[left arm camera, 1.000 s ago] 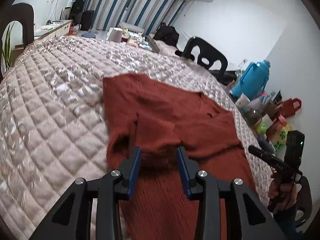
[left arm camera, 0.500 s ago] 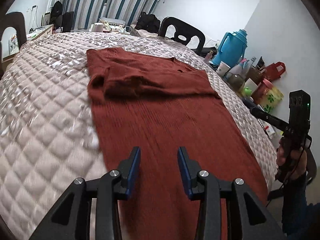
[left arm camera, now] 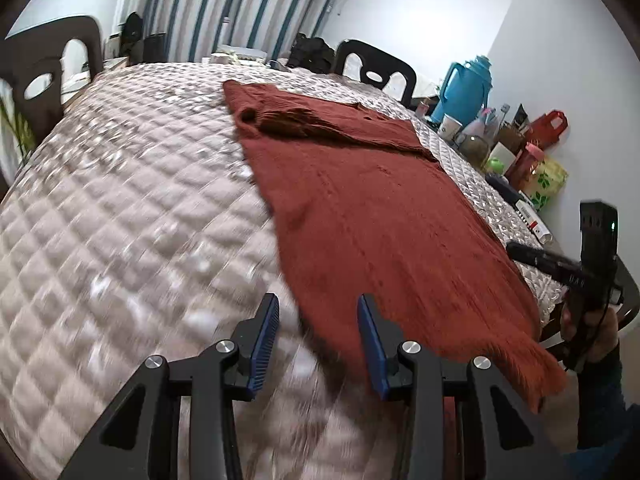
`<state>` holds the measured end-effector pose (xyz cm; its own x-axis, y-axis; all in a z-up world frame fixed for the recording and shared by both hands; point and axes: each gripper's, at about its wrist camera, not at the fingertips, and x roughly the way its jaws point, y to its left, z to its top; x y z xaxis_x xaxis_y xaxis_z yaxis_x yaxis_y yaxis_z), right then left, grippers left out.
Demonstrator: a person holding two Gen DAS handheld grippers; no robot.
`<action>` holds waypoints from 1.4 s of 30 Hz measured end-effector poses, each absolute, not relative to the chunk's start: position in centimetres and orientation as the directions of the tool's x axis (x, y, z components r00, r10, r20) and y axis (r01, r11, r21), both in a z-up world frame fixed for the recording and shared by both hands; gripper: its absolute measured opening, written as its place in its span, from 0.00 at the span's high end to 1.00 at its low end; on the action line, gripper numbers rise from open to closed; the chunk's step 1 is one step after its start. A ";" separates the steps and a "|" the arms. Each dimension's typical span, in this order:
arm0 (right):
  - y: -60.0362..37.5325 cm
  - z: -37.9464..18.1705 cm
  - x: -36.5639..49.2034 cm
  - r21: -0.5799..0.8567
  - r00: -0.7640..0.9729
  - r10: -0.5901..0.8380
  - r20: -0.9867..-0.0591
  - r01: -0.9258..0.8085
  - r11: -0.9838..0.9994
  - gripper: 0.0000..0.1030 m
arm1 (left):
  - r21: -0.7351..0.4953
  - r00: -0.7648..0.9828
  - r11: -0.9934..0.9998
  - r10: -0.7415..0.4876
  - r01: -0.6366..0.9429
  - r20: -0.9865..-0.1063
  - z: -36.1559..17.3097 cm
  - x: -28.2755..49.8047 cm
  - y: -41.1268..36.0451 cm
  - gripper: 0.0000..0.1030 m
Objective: Fold small clothes
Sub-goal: 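Grasp the sweater hem with both grippers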
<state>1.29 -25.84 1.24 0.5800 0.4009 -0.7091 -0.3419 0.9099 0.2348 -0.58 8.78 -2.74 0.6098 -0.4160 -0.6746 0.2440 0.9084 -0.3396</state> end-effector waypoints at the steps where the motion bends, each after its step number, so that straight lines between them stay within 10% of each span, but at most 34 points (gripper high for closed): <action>1: -26.0 1.1 0.8 0.240 0.580 0.402 -0.709 -0.337 0.910 0.70 | -0.350 0.616 0.907 -0.418 0.235 -0.668 -2.8 -1.2 9.1 0.58; 37: -28.9 -4.9 -7.3 0.477 0.358 0.611 -0.706 -0.397 0.784 0.51 | -0.529 0.648 0.817 -0.534 0.230 -0.543 -3.6 -9.3 5.2 0.36; 42: -28.6 -4.2 -8.1 0.485 0.343 0.646 -0.682 -0.448 0.751 0.86 | -0.562 0.620 0.799 -0.555 0.213 -0.555 -4.4 -9.0 5.4 0.84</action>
<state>-8.06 -28.56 -4.21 0.3426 0.6459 -0.6822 -0.4484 0.7506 0.4854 -9.01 5.44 -4.37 0.6197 -0.5551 -0.5549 0.2132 0.7995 -0.5616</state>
